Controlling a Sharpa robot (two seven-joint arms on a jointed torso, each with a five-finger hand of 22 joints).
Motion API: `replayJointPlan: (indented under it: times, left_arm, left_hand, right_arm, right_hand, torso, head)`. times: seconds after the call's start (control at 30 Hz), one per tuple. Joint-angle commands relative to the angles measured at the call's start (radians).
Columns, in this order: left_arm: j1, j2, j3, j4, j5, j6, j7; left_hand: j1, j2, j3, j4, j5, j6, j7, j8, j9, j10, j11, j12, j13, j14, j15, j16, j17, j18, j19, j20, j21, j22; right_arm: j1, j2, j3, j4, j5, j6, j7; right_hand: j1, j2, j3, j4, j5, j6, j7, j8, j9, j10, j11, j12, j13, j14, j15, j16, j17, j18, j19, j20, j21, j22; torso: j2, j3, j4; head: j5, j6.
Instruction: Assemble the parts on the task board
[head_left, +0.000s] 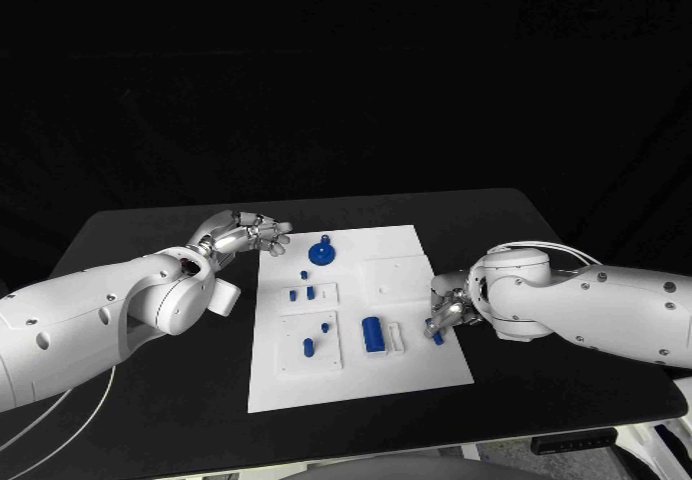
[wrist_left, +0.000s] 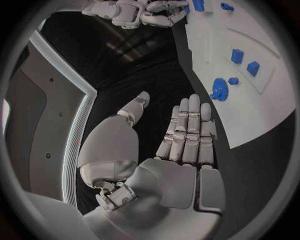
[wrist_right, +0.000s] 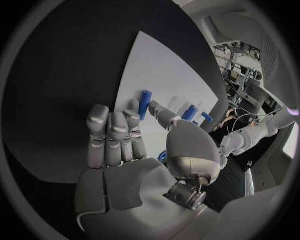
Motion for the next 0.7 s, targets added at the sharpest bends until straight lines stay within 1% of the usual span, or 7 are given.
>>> replayJointPlan:
  times: [0.03,0.1,0.17,0.27,0.43,0.53,0.7]
  left_arm:
    - [0.0,0.0,0.001,0.003,0.002,0.014,0.001]
    - [0.0,0.0,0.001,0.004,0.001,0.011,0.0]
    - [0.0,0.0,0.001,0.004,0.001,0.011,0.0]
    - [0.0,-0.003,0.001,0.004,0.0,0.01,-0.002]
    - [0.0,-0.003,0.001,0.005,0.0,0.013,-0.002]
    - [0.0,-0.002,0.001,0.006,0.0,0.016,-0.004]
    - [0.0,-0.003,0.001,0.006,0.0,0.015,-0.004]
  left_hand:
    - [-0.003,0.011,-0.005,0.001,0.004,-0.006,-0.001,0.006,-0.001,-0.002,0.0,-0.004,0.0,0.004,0.003,-0.006,0.002,0.013,-0.001,0.009,-0.006,0.001]
    - [-0.003,0.012,-0.005,0.001,0.004,-0.006,-0.001,0.006,-0.001,-0.002,0.0,-0.004,0.0,0.004,0.003,-0.006,0.002,0.013,0.0,0.009,-0.006,0.001]
    - [-0.003,0.012,-0.005,0.001,0.004,-0.006,-0.001,0.006,-0.001,-0.001,-0.001,-0.004,0.0,0.005,0.003,-0.006,0.003,0.013,0.0,0.009,-0.006,0.002]
    - [-0.002,0.012,-0.005,0.0,0.004,-0.005,-0.002,0.006,-0.001,-0.001,-0.001,-0.004,0.0,0.005,0.003,-0.006,0.003,0.013,0.0,0.009,-0.007,0.002]
    - [-0.002,0.012,-0.005,0.0,0.004,-0.005,-0.002,0.007,-0.001,-0.001,-0.001,-0.004,0.0,0.005,0.003,-0.007,0.004,0.013,0.0,0.009,-0.007,0.002]
    - [-0.001,0.013,-0.005,0.0,0.004,-0.004,-0.002,0.007,-0.001,0.0,-0.001,-0.003,0.0,0.007,0.003,-0.007,0.005,0.013,0.0,0.009,-0.007,0.003]
    - [-0.001,0.014,-0.005,0.0,0.004,-0.004,-0.002,0.008,-0.001,0.001,-0.002,-0.003,0.001,0.008,0.002,-0.007,0.007,0.013,0.001,0.008,-0.007,0.004]
  right_arm:
    - [-0.028,0.017,-0.011,0.002,-0.107,-0.011,0.007]
    - [-0.043,0.026,-0.011,0.001,-0.174,-0.023,0.01]
    - [-0.052,0.032,-0.011,-0.005,-0.172,-0.023,0.01]
    - [-0.061,0.039,-0.011,-0.006,-0.195,-0.026,0.01]
    - [-0.068,0.042,-0.011,-0.011,-0.21,-0.028,0.01]
    - [-0.07,0.042,-0.011,-0.013,-0.209,-0.031,0.012]
    - [-0.071,0.036,-0.011,-0.019,-0.161,-0.038,0.016]
  right_hand:
    - [0.007,-0.004,0.0,-0.009,-0.002,-0.007,0.003,-0.014,-0.252,-0.002,-0.004,-0.005,-0.001,0.001,-0.004,-0.003,-0.001,0.046,-0.004,0.005,-0.001,0.012]
    - [0.024,-0.011,0.005,-0.026,-0.002,-0.009,0.004,-0.016,-0.252,-0.003,-0.003,-0.006,-0.001,0.002,-0.003,-0.003,-0.001,0.046,-0.004,0.004,-0.001,0.012]
    - [0.039,-0.028,0.009,-0.038,-0.002,-0.011,0.005,-0.018,-0.252,-0.002,-0.002,-0.005,-0.002,0.002,-0.003,-0.004,-0.002,0.046,-0.003,0.004,-0.002,0.011]
    - [0.061,-0.04,0.015,-0.054,-0.002,-0.016,0.007,-0.022,-0.253,-0.002,0.0,-0.006,-0.002,0.003,-0.001,-0.005,-0.002,0.046,-0.001,0.004,-0.003,0.01]
    - [0.13,-0.063,0.038,-0.1,-0.002,-0.024,0.01,-0.028,-0.253,-0.004,0.003,-0.006,-0.003,0.003,0.002,-0.007,-0.003,0.046,0.001,0.004,-0.006,0.007]
    - [0.143,-0.059,0.044,-0.107,-0.002,-0.024,0.011,-0.029,-0.253,-0.004,0.004,-0.006,-0.004,0.004,0.003,-0.007,-0.004,0.046,0.002,0.005,-0.006,0.007]
    - [0.159,-0.037,0.063,-0.107,-0.002,-0.021,0.012,-0.03,-0.253,-0.003,0.005,-0.006,-0.005,0.004,0.004,-0.008,-0.004,0.045,0.003,0.008,-0.008,0.005]
  torso:
    - [0.0,-0.0004,0.0002]
    - [0.0,-0.0006,-0.0003]
    - [0.0,-0.0003,-0.0003]
    - [0.001,0.0003,0.0013]
    - [0.0,-0.0001,-0.0004]
    - [0.0,0.0,-0.0008]
    - [0.0,0.0005,-0.0004]
  head:
    - [0.001,-0.001]
    - [0.002,0.0]
    - [0.004,0.001]
    - [0.005,-0.002]
    - [0.005,-0.003]
    - [0.005,-0.003]
    - [0.006,-0.002]
